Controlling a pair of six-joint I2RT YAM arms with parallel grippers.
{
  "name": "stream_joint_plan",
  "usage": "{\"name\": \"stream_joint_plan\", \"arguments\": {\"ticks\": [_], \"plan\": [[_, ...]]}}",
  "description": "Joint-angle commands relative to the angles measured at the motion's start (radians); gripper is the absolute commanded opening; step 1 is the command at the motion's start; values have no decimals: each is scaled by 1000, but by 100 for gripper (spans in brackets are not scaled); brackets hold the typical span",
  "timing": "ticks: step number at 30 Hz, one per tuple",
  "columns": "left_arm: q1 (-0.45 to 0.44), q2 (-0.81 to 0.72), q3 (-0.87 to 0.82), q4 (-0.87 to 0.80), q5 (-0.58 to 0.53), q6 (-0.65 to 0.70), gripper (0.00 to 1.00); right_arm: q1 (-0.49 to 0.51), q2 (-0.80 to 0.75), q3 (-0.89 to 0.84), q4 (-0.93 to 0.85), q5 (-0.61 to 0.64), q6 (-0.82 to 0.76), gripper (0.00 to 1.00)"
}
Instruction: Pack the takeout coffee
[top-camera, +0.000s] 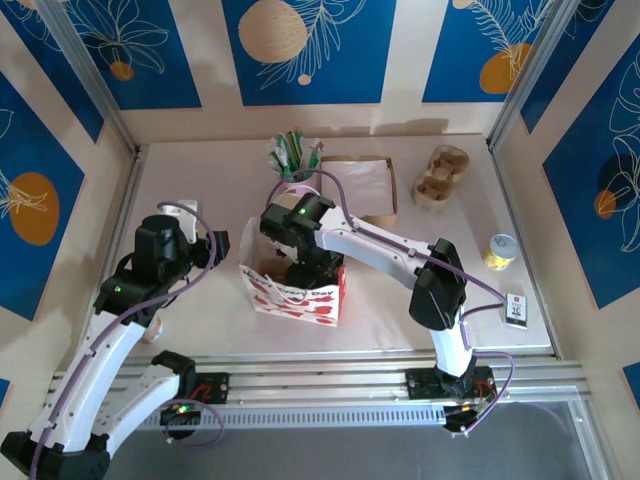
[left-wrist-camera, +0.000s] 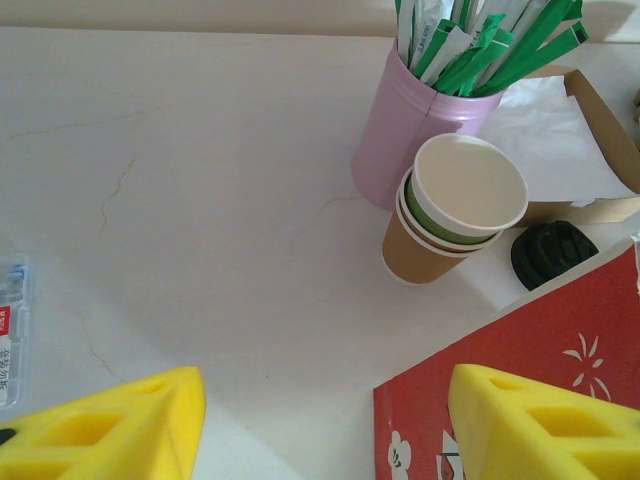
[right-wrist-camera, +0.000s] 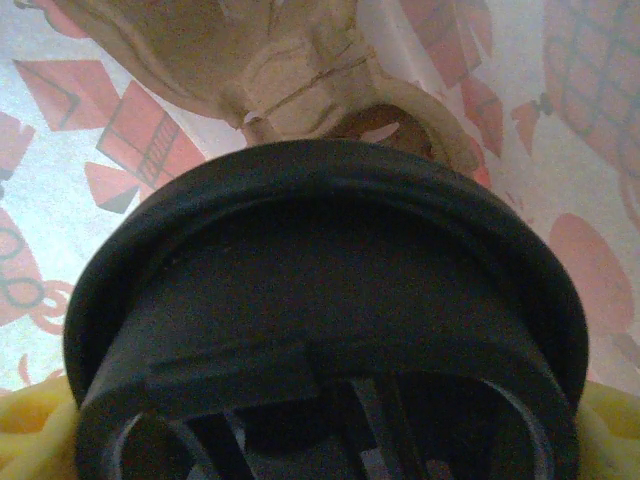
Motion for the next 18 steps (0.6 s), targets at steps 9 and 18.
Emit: {"name": "stream_joint_plan", "arguments": {"ticks": [9,18], "plan": [[-10,5,14,-14,15,28,65,19,-7,111,-80,3,4,59],[-9,6,13,-14,15,28,65,26,-4,231,-132,14,-11,58]]}}
